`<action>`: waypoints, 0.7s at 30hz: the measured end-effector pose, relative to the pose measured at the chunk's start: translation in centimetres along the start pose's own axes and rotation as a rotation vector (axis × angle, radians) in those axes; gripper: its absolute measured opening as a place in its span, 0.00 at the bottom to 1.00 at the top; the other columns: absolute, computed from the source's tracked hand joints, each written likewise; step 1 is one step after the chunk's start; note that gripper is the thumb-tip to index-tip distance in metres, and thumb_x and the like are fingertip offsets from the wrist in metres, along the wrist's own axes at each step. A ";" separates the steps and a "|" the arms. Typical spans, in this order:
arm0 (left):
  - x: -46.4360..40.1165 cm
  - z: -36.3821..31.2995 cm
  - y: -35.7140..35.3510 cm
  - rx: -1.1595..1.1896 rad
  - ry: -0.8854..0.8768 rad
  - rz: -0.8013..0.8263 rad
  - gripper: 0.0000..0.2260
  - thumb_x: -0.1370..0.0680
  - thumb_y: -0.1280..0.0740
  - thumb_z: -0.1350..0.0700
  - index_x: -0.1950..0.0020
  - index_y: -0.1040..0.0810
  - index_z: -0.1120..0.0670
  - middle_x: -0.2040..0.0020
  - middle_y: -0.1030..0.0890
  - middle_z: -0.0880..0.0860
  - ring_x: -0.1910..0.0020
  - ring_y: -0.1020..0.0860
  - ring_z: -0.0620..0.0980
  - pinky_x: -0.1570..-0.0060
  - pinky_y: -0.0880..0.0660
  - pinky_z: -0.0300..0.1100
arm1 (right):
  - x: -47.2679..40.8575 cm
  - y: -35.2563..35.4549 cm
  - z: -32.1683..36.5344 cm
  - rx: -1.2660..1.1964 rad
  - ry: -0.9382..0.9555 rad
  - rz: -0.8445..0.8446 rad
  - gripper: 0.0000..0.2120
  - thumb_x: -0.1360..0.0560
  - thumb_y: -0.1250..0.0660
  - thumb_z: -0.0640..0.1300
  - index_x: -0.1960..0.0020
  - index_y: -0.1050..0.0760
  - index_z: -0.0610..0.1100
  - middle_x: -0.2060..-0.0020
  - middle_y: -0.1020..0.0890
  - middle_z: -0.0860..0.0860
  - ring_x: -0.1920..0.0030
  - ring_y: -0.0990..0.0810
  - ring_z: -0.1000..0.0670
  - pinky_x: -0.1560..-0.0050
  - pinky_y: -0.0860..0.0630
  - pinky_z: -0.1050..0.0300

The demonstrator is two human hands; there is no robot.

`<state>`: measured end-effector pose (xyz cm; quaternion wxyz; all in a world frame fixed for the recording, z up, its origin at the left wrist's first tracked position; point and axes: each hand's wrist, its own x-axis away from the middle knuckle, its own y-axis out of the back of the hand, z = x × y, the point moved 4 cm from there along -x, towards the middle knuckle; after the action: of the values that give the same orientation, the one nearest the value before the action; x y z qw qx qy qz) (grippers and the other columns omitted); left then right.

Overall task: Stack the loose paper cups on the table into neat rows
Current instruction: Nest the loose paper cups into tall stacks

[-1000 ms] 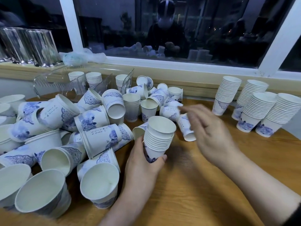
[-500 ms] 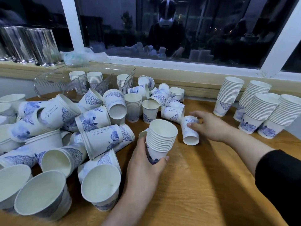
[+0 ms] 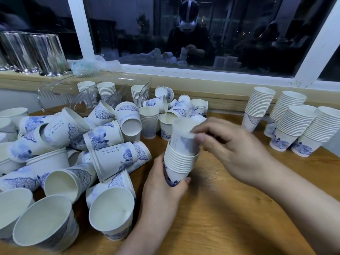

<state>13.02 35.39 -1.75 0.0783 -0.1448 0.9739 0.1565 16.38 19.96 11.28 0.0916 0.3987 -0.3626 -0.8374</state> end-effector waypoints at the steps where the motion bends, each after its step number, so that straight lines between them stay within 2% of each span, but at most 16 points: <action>1: 0.0 0.0 0.1 0.011 0.003 -0.009 0.26 0.32 0.22 0.52 0.37 0.27 0.40 0.46 0.18 0.39 0.47 0.20 0.36 0.47 0.24 0.41 | 0.2 -0.2 -0.3 -0.018 0.006 -0.020 0.10 0.19 0.38 0.45 0.43 0.20 0.45 0.49 0.20 0.58 0.47 0.23 0.63 0.47 0.31 0.72; 4: -0.3 0.1 0.4 0.085 0.027 -0.052 0.24 0.32 0.22 0.51 0.39 0.26 0.41 0.46 0.18 0.37 0.47 0.21 0.34 0.49 0.26 0.37 | 1.0 -0.3 -2.9 -0.038 -0.166 -0.261 0.10 0.18 0.39 0.43 0.42 0.20 0.45 0.49 0.21 0.59 0.52 0.23 0.62 0.50 0.30 0.71; 5: -0.4 0.1 0.5 0.099 0.032 -0.072 0.25 0.33 0.23 0.49 0.38 0.26 0.42 0.45 0.18 0.37 0.46 0.21 0.35 0.47 0.25 0.38 | 1.4 -1.0 -4.0 0.003 -0.223 -0.243 0.09 0.18 0.38 0.44 0.42 0.20 0.46 0.49 0.21 0.58 0.52 0.23 0.60 0.50 0.30 0.70; 7: -0.4 0.0 0.7 0.094 0.029 -0.116 0.25 0.34 0.25 0.47 0.38 0.27 0.43 0.44 0.18 0.39 0.45 0.20 0.38 0.44 0.24 0.43 | 2.5 -3.4 -5.6 0.090 -0.267 -0.003 0.15 0.22 0.36 0.48 0.36 0.23 0.48 0.41 0.22 0.56 0.42 0.24 0.57 0.39 0.29 0.63; 8: -0.4 -0.1 0.8 0.095 0.027 -0.139 0.25 0.34 0.26 0.47 0.39 0.27 0.43 0.45 0.18 0.40 0.44 0.20 0.39 0.43 0.23 0.45 | 3.2 -4.8 -6.1 0.106 -0.265 0.142 0.21 0.24 0.37 0.52 0.32 0.26 0.49 0.35 0.25 0.56 0.35 0.27 0.57 0.33 0.31 0.59; 10: -0.4 -0.1 0.9 0.107 0.034 -0.169 0.23 0.34 0.26 0.48 0.41 0.27 0.42 0.46 0.18 0.40 0.45 0.20 0.41 0.43 0.23 0.47 | 4.2 -6.7 -6.5 0.062 -0.283 0.324 0.31 0.27 0.36 0.58 0.26 0.33 0.52 0.27 0.34 0.60 0.27 0.36 0.60 0.26 0.38 0.56; 11: -0.4 0.0 0.9 0.110 0.038 -0.171 0.23 0.34 0.26 0.48 0.41 0.27 0.42 0.46 0.18 0.40 0.45 0.20 0.40 0.43 0.23 0.47 | 4.4 -7.3 -6.6 0.042 -0.283 0.352 0.32 0.28 0.34 0.57 0.25 0.35 0.53 0.25 0.36 0.61 0.26 0.38 0.61 0.25 0.40 0.58; 13: -0.4 0.1 0.8 0.110 0.045 -0.164 0.23 0.34 0.26 0.48 0.41 0.27 0.42 0.46 0.18 0.40 0.46 0.19 0.40 0.44 0.23 0.46 | 4.1 -7.8 -6.8 0.101 -0.260 0.296 0.28 0.25 0.32 0.49 0.26 0.32 0.52 0.25 0.34 0.59 0.26 0.36 0.59 0.27 0.41 0.64; 15: -0.5 0.2 0.8 0.102 0.047 -0.154 0.24 0.33 0.24 0.50 0.40 0.27 0.43 0.46 0.18 0.40 0.46 0.20 0.40 0.44 0.24 0.44 | 3.6 -7.3 -7.4 0.201 -0.293 0.127 0.21 0.22 0.37 0.39 0.30 0.26 0.50 0.31 0.25 0.55 0.31 0.28 0.55 0.34 0.37 0.68; 17: -0.4 0.3 0.9 0.084 0.050 -0.138 0.23 0.31 0.22 0.54 0.40 0.27 0.43 0.46 0.18 0.40 0.46 0.20 0.38 0.45 0.25 0.42 | 3.2 -5.6 -7.8 0.252 -0.395 -0.072 0.17 0.21 0.39 0.38 0.36 0.22 0.49 0.43 0.16 0.50 0.42 0.20 0.48 0.48 0.31 0.65; 19: -0.5 0.5 0.8 0.077 0.055 -0.113 0.22 0.30 0.23 0.57 0.41 0.27 0.42 0.47 0.18 0.40 0.47 0.21 0.37 0.47 0.26 0.40 | 2.6 -2.6 -7.4 0.167 -0.474 -0.286 0.09 0.19 0.38 0.41 0.43 0.22 0.50 0.61 0.16 0.54 0.56 0.18 0.48 0.62 0.32 0.63; 20: -0.5 0.5 0.7 0.076 0.054 -0.098 0.23 0.30 0.23 0.57 0.41 0.27 0.41 0.46 0.18 0.41 0.47 0.21 0.37 0.48 0.26 0.39 | 2.0 -0.9 -6.7 0.091 -0.478 -0.361 0.06 0.19 0.37 0.44 0.46 0.23 0.50 0.66 0.19 0.57 0.61 0.20 0.51 0.65 0.31 0.64; 21: -0.5 0.6 0.6 0.073 0.051 -0.085 0.24 0.29 0.23 0.58 0.40 0.27 0.39 0.46 0.18 0.40 0.47 0.21 0.38 0.48 0.26 0.38 | 1.3 0.6 -5.8 0.001 -0.470 -0.394 0.04 0.18 0.38 0.46 0.48 0.24 0.49 0.69 0.20 0.56 0.65 0.21 0.53 0.65 0.29 0.62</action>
<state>13.39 36.28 -2.04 0.0653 -0.1870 0.9736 0.1138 19.73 15.89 8.46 -0.1591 0.2567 -0.2898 -0.9082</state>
